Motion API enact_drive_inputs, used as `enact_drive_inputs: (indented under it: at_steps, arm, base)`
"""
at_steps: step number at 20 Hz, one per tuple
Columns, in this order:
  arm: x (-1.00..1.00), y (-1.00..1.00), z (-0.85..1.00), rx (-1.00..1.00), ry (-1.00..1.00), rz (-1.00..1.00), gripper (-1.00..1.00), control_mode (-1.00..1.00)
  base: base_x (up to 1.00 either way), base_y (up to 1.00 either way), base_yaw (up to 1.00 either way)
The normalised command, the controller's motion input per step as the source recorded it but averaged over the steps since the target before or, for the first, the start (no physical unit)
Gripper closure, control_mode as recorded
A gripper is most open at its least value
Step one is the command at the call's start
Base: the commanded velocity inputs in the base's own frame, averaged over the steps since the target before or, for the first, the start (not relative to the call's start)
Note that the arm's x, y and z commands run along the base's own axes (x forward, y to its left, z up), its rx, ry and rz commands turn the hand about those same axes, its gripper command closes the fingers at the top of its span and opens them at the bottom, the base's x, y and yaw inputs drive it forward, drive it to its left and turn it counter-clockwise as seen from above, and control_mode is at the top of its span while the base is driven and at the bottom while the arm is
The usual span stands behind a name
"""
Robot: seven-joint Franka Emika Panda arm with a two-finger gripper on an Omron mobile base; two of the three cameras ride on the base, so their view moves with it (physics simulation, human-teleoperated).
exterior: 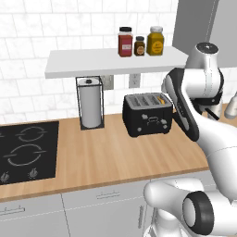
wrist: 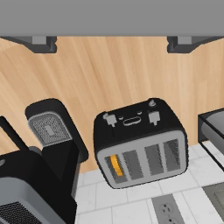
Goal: Start the toaster. Once the lever pops up, take the bread to the plate on the dining counter.
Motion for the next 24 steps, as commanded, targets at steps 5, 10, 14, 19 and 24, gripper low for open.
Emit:
enact_drive_inputs:
  at_steps: [5,10,14,19,24]
  arm:
    - [0.0,0.0,0.0,0.0,0.0,0.0,-1.0,-1.0]
    - [0.0,0.0,0.0,0.0,0.0,0.0,-1.0,-1.0]
    - [0.0,0.0,0.0,0.0,0.0,0.0,-1.0,-1.0]
    - [0.0,0.0,0.0,0.0,0.0,0.0,-1.0,-1.0]
    - [0.0,0.0,0.0,0.0,0.0,0.0,-1.0,-1.0]
  base:
    - [0.0,0.0,0.0]
    - [0.0,0.0,0.0]
    - [0.0,0.0,0.0]
    - [0.0,0.0,0.0]
    - [0.0,0.0,0.0]
